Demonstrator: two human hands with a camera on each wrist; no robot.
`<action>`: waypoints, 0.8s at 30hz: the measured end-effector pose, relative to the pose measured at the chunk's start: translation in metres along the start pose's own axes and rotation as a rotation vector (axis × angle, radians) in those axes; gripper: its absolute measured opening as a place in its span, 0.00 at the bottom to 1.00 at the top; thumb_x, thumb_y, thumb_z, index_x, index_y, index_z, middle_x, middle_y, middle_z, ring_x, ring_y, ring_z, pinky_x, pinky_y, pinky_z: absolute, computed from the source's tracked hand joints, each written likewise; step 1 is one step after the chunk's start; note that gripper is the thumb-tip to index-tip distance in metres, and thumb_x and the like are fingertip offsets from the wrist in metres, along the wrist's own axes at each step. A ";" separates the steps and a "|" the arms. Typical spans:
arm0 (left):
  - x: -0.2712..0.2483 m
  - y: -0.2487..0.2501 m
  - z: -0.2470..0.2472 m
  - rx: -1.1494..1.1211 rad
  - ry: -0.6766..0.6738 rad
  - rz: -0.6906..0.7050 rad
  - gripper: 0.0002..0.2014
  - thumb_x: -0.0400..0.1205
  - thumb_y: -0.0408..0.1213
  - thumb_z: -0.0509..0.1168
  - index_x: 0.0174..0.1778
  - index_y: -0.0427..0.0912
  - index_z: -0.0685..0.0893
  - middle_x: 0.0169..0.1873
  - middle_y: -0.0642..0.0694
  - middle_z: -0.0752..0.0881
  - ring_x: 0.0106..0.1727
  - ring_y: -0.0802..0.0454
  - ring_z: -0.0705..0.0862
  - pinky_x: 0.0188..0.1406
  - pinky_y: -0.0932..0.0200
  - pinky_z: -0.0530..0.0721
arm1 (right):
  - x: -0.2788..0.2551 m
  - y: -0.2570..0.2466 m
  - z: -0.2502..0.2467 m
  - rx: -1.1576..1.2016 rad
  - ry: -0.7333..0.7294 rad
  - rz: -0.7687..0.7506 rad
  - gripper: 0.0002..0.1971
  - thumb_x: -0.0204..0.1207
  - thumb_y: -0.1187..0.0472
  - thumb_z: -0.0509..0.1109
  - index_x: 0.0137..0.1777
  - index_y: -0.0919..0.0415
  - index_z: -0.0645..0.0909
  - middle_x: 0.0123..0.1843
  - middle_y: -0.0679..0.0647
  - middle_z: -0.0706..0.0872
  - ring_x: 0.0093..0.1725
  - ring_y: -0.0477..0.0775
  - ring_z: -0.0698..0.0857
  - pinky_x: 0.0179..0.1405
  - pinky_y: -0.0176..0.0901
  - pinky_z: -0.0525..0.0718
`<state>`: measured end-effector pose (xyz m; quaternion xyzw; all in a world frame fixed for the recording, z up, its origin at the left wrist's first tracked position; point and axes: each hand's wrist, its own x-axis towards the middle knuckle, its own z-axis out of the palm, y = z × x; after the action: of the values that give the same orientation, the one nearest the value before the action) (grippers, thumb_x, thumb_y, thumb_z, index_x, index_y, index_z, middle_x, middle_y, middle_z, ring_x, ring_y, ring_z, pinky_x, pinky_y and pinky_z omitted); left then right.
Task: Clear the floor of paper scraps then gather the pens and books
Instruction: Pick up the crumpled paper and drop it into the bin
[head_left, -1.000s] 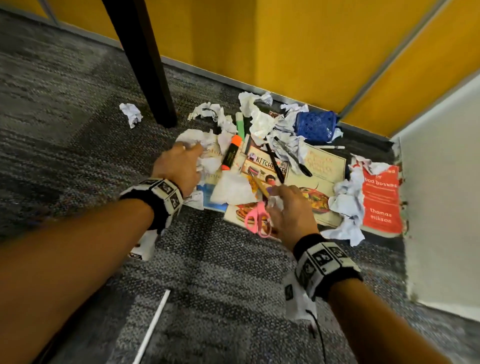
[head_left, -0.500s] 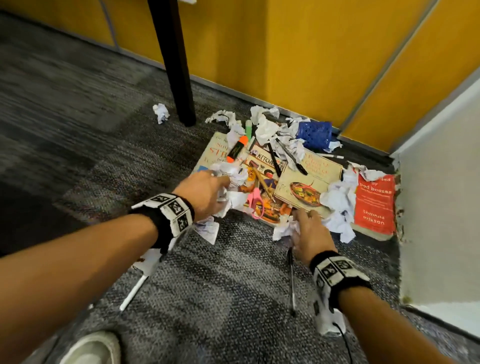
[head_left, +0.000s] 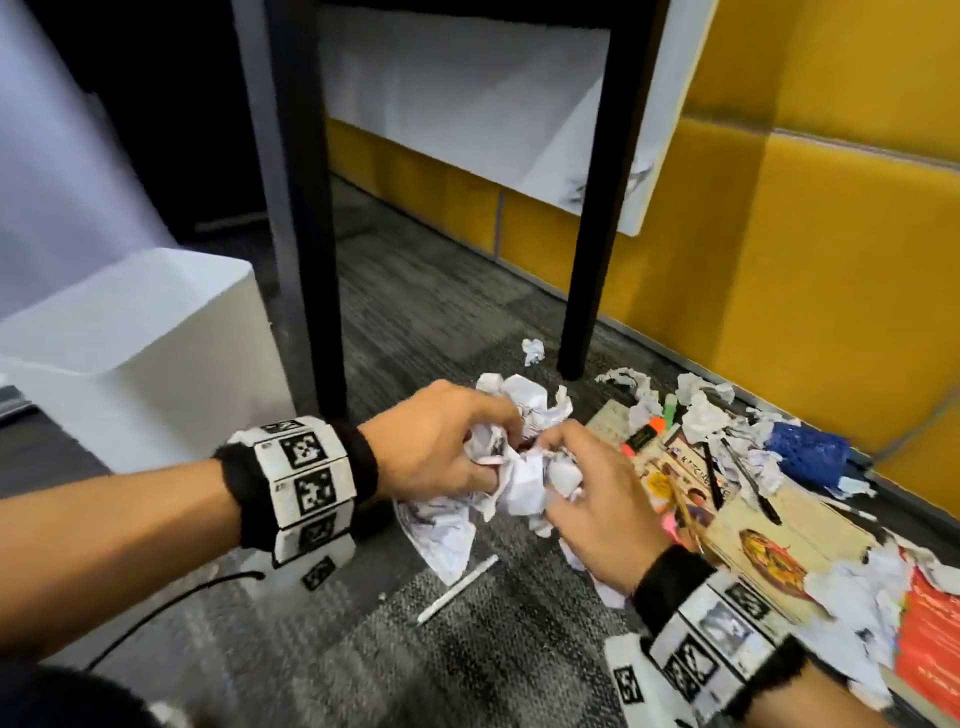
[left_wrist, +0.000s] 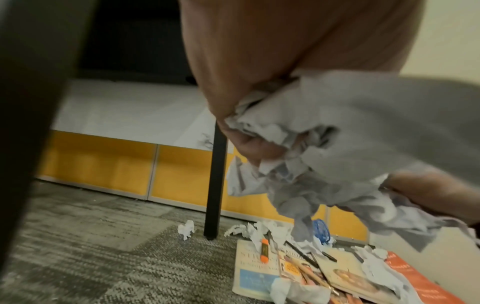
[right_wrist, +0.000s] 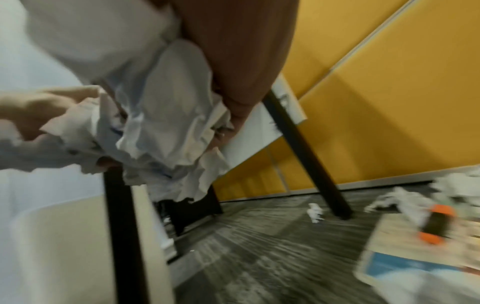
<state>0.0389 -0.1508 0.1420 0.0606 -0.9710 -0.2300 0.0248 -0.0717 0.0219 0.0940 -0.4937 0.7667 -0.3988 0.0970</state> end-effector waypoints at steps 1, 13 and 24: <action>-0.013 -0.002 -0.011 -0.005 0.021 -0.001 0.19 0.66 0.49 0.66 0.54 0.56 0.82 0.46 0.51 0.88 0.48 0.52 0.85 0.50 0.52 0.84 | 0.005 -0.017 0.009 0.019 0.012 -0.045 0.12 0.71 0.63 0.73 0.50 0.50 0.76 0.49 0.45 0.83 0.49 0.47 0.82 0.50 0.50 0.84; -0.147 -0.102 -0.141 -0.091 0.289 -0.126 0.13 0.74 0.41 0.75 0.52 0.57 0.85 0.50 0.56 0.88 0.53 0.54 0.86 0.55 0.47 0.83 | 0.092 -0.181 0.108 0.046 -0.006 -0.358 0.14 0.66 0.52 0.62 0.52 0.53 0.76 0.48 0.46 0.81 0.46 0.43 0.80 0.44 0.33 0.78; -0.140 -0.255 -0.156 -0.011 0.763 -0.376 0.17 0.77 0.33 0.62 0.62 0.47 0.77 0.46 0.46 0.79 0.44 0.47 0.75 0.40 0.59 0.65 | 0.231 -0.226 0.246 0.212 0.156 -0.065 0.08 0.82 0.61 0.61 0.59 0.58 0.70 0.62 0.56 0.71 0.44 0.38 0.73 0.40 0.20 0.70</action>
<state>0.2165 -0.4277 0.1637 0.3172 -0.8631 -0.1967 0.3402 0.1014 -0.3415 0.1477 -0.4726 0.7092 -0.5177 0.0756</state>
